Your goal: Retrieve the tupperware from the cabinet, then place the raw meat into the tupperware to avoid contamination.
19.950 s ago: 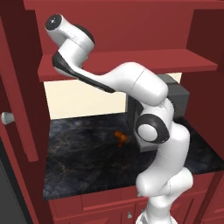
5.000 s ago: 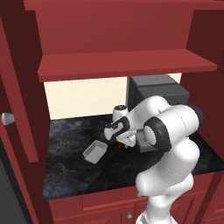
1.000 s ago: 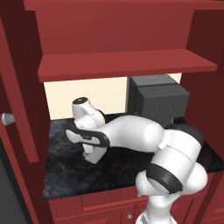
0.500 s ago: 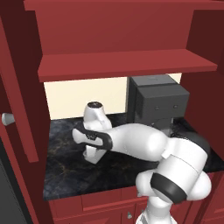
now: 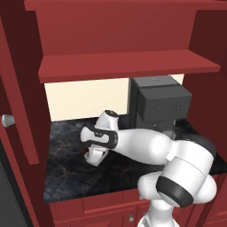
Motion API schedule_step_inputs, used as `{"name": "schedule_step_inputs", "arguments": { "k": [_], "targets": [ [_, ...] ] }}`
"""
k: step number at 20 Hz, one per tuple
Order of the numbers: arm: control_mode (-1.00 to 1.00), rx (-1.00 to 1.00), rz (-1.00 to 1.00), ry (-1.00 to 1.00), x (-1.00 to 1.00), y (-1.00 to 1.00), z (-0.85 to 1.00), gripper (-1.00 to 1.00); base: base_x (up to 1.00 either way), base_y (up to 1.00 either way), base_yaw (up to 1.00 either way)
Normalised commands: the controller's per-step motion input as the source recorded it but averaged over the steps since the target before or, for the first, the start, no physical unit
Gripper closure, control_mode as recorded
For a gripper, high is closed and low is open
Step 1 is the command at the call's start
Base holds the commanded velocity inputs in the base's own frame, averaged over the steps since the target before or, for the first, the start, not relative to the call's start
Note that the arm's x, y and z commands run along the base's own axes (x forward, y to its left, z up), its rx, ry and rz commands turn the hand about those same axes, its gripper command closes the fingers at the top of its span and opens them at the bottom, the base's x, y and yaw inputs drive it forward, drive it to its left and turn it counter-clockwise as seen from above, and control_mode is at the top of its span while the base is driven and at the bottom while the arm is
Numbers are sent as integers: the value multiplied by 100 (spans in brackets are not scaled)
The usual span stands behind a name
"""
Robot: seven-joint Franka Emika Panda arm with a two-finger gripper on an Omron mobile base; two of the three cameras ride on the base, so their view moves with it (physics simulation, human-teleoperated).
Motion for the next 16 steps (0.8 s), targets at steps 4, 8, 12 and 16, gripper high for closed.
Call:
{"name": "schedule_step_inputs", "arguments": {
  "k": [4, 8, 12, 16],
  "targets": [
    [-100, 11, 0, 3, 5, 0, -12, 100, 0, 0, 0],
    [-100, 11, 1, 6, 14, 0, 0, 100, 0, 0, 0],
    [-100, 2, 6, 12, 25, 13, 10, 100, 0, 0, 0],
    [-100, 0, 9, 14, 28, 23, 18, 100, 0, 0, 0]
  ]
}}
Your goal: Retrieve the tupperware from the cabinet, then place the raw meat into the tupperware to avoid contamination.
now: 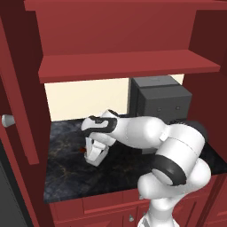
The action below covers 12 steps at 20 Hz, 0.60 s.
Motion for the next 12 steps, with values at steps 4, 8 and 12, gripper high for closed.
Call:
{"name": "schedule_step_inputs", "arguments": {
  "k": [4, 8, 12],
  "targets": [
    [-100, 0, 7, 15, 21, 22, 13, 100, 0, 0, 0],
    [-100, 2, 0, 13, 6, 8, 0, 100, 0, 0, 0],
    [-100, 9, -2, 12, 0, 0, 0, 100, 0, 0, 0]
  ]
}}
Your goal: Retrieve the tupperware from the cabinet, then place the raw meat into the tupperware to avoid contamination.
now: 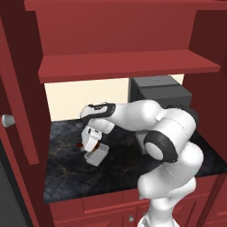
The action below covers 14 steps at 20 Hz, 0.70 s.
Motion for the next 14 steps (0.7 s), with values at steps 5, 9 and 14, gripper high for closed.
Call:
{"name": "schedule_step_inputs", "arguments": {
  "k": [5, 9, 14],
  "targets": [
    [-100, 14, -4, 7, -14, -7, -2, 100, 0, 0, 0],
    [-100, 13, -6, 0, -26, -6, -3, 100, 0, 0, 0],
    [-100, 6, -7, -6, -24, -1, -1, 100, 0, 0, 0]
  ]
}}
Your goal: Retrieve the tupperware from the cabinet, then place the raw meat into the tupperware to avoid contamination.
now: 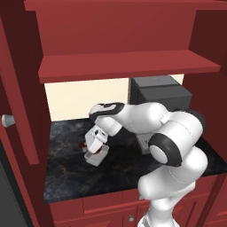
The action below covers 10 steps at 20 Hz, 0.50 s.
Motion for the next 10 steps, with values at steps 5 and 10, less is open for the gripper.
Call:
{"name": "schedule_step_inputs", "arguments": {
  "k": [5, 10],
  "targets": [
    [-100, 0, -4, -9, -4, 0, -2, 100, 0, 0, 0],
    [-100, 0, -3, -11, 0, 0, -13, 100, 0, 0, 0]
  ]
}}
